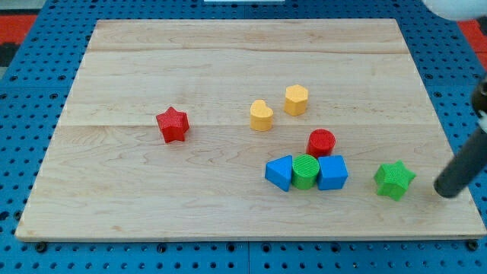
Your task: Push the green star to blue cube
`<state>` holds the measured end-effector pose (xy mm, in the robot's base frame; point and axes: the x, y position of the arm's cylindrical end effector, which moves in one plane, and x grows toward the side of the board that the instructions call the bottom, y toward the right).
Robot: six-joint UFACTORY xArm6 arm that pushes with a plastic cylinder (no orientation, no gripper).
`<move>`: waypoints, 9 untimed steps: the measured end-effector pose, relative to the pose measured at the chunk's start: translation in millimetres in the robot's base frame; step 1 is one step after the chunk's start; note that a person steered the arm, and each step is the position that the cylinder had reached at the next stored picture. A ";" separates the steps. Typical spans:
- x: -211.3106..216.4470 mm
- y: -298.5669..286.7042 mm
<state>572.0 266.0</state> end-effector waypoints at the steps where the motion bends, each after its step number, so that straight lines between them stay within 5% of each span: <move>1: 12.8 -37.6; 9: -42.2 -50.8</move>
<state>529.8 215.2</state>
